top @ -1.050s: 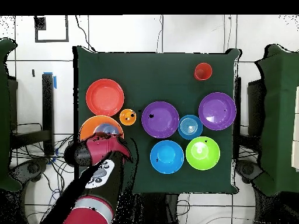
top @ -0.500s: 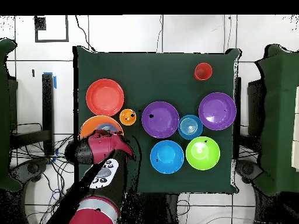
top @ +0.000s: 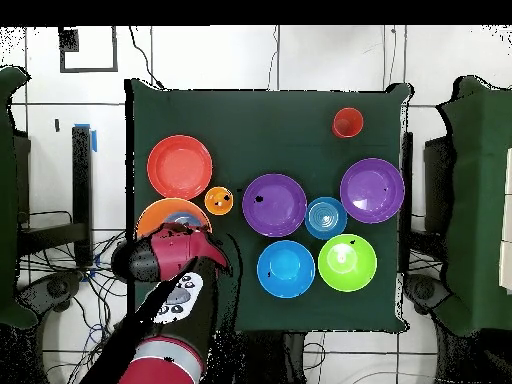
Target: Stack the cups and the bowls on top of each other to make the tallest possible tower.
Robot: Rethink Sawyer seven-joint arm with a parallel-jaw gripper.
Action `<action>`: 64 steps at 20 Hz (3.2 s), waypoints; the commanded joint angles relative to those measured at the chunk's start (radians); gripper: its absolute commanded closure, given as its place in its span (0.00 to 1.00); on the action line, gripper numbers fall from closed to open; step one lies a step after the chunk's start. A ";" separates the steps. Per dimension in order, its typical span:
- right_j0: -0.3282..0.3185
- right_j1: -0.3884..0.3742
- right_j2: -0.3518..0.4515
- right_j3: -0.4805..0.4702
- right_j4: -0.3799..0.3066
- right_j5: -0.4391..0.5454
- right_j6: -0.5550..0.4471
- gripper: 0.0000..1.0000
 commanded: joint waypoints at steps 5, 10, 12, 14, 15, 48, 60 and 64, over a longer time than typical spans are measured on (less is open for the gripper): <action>0.009 -0.123 0.086 0.066 -0.005 0.151 0.086 0.00; 0.009 -0.151 0.076 0.054 -0.010 0.199 0.076 0.00; 0.013 -0.152 0.073 0.050 -0.011 0.204 0.079 0.00; 0.014 -0.153 0.074 0.046 -0.011 0.214 0.083 0.00; 0.011 -0.149 0.076 0.045 -0.011 0.209 0.084 0.00; -0.135 -0.172 0.138 0.090 -0.088 0.153 -0.001 0.00; -0.131 -0.150 0.140 0.083 -0.101 0.125 0.016 0.00; -0.137 -0.124 0.146 0.087 -0.111 0.079 0.021 0.00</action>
